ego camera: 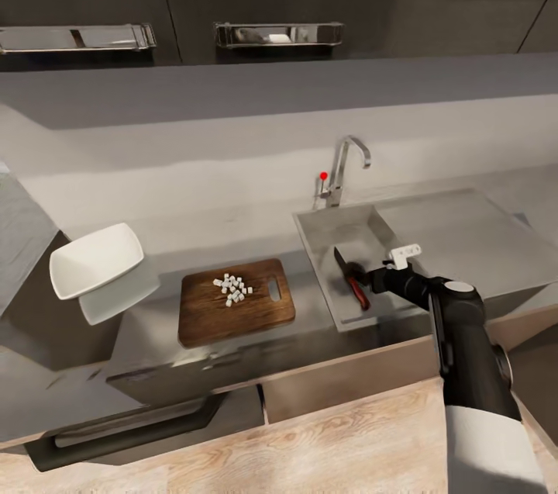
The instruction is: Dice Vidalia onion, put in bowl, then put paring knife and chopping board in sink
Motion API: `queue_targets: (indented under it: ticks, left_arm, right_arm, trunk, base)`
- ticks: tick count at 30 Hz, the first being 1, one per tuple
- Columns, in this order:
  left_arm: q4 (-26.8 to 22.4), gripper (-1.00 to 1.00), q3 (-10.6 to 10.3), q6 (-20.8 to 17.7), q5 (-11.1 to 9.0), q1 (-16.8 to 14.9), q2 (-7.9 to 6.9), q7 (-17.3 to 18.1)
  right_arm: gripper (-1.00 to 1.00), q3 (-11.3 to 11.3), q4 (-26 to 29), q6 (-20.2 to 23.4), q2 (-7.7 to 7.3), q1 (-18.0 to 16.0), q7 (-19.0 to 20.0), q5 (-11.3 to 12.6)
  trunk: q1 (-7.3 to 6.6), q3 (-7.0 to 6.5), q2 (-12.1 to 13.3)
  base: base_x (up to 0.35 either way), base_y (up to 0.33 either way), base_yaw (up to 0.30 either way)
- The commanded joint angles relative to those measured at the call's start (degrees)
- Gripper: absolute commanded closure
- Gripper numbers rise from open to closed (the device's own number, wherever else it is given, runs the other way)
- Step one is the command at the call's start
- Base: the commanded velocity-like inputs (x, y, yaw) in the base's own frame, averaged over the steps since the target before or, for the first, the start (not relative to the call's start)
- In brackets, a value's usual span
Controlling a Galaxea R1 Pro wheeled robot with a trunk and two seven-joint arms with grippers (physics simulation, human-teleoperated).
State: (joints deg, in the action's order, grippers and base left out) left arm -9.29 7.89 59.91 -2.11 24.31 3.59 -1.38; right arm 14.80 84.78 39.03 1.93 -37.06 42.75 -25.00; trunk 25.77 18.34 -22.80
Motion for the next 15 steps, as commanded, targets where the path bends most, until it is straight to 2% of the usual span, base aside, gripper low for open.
queue_targets:
  ticks: [1, 10, 15]
  left_arm:
    - [-0.12, -1.0, -0.15, 0.04, -0.18, 0.04, 0.01, -0.15]
    - [-0.12, -1.0, -0.13, 0.03, -0.18, 0.04, 0.01, -0.18]
    - [-0.12, -1.0, -0.13, 0.03, -0.18, 0.04, 0.01, -0.19]
  right_arm:
    - [-1.0, 0.14, 0.19, 0.17, 0.08, -0.02, 0.84, -0.56]
    - [-1.0, 0.13, 0.33, 0.26, 0.16, 0.06, 1.27, -0.57]
    - [-1.0, 0.09, 0.31, 0.28, 0.18, 0.06, 1.26, -0.57]
  trunk:
    - [0.02, 0.1, -0.12]
    - [0.02, 0.1, -0.12]
    - [0.02, 0.1, -0.12]
  base:
    - [-0.224, 0.141, 0.0]
    - [-0.247, 0.187, 0.0]
    - [-0.097, 0.251, 0.0]
